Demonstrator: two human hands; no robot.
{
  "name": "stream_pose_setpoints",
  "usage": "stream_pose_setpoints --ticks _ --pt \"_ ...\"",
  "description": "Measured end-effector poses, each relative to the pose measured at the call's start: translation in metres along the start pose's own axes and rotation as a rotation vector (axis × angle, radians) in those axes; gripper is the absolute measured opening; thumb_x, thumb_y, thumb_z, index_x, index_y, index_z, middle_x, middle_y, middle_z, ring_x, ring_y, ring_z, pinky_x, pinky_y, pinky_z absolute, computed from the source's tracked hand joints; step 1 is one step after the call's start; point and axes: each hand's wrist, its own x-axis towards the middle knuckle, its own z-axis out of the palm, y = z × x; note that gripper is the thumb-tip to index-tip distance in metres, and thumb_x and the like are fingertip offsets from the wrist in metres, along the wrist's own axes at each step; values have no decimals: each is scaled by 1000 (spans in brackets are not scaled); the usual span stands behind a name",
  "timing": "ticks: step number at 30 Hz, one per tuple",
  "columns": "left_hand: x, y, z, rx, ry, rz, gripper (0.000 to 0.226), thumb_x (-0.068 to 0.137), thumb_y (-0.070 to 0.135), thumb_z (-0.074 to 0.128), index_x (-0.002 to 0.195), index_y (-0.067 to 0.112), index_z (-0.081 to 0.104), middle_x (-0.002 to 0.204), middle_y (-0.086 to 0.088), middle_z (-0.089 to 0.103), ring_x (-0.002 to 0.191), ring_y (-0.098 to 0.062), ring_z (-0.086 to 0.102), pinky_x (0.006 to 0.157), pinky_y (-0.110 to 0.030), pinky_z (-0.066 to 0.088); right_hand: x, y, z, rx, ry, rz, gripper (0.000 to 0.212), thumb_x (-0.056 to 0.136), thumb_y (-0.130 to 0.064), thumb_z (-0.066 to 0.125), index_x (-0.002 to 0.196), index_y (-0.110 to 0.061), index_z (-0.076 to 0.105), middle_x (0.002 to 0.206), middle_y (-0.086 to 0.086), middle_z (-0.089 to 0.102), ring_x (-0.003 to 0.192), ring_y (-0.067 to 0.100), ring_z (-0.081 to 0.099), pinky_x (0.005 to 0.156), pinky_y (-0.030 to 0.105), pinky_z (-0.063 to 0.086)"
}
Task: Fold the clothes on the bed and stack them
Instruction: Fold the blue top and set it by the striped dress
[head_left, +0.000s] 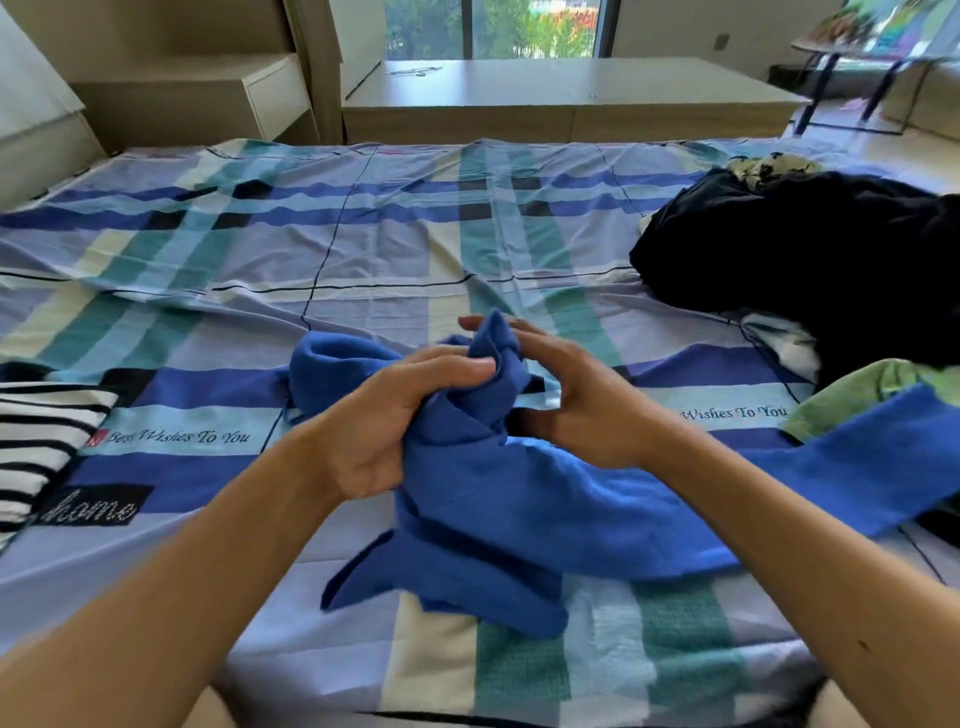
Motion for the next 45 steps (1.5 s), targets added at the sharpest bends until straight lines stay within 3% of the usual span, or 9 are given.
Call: stream_pose_setpoints --ticks 6,11,14,16,20,30,40,43,45 --pt "-16 26 -15 459 -356 -88 59 67 25 92 118 12 66 109 -8 68 104 -21 64 88 -30 51 3 1 3 118 110 90 17 74 -4 64 86 8 60 77 3 55 79 6 47 66 35 44" --pt "-10 13 -44 1262 236 12 18 79 21 79 85 33 67 76 8 69 75 -14 66 64 -31 49 6 7 -12 -6 320 72 28 73 -1 66 90 -14 48 70 -9 51 64 9 39 61 28 37" --pt "-2 3 -59 891 456 54 13 85 26 70 72 24 68 60 10 60 62 -10 54 54 -24 41 6 11 -22 -162 362 122 33 77 -15 70 106 -27 59 82 -6 65 72 18 55 69 36 45" --pt "4 16 -56 597 548 113 19 96 11 60 82 19 71 68 4 69 69 -10 63 57 -22 49 8 12 -26 -286 387 127 12 76 -32 68 75 -27 57 65 -7 52 64 14 47 61 37 39" --pt "25 66 -44 404 593 239 26 101 3 49 92 15 71 84 -4 73 78 -15 67 60 -22 56 12 7 -37 -334 472 86 39 74 -54 69 64 -18 60 70 0 48 70 17 49 67 40 41" --pt "52 230 0 709 540 458 8 83 14 64 82 15 72 79 -5 72 78 -21 68 72 -34 54 47 -51 -88 473 540 -27 35 70 -15 79 104 -8 72 99 6 76 90 19 70 81 36 57" --pt "0 329 -13 1087 511 507 84 46 68 87 107 13 71 105 -9 72 94 -20 69 81 -36 56 89 -129 -192 -39 368 104 29 71 -27 89 71 -10 66 58 -12 62 55 5 58 49 14 42" --pt "-11 325 -27 1105 501 531 59 53 73 80 84 24 73 82 3 71 74 -9 66 65 -25 52 72 -119 -190 -96 306 164 57 63 -41 92 71 4 57 62 2 53 58 10 51 54 21 37" --pt "-15 314 -34 1076 485 553 39 72 63 73 77 24 73 78 5 70 72 -6 65 70 -26 52 60 -110 -184 -1 284 154 41 63 -40 91 77 -6 72 73 2 70 68 12 64 61 25 46"
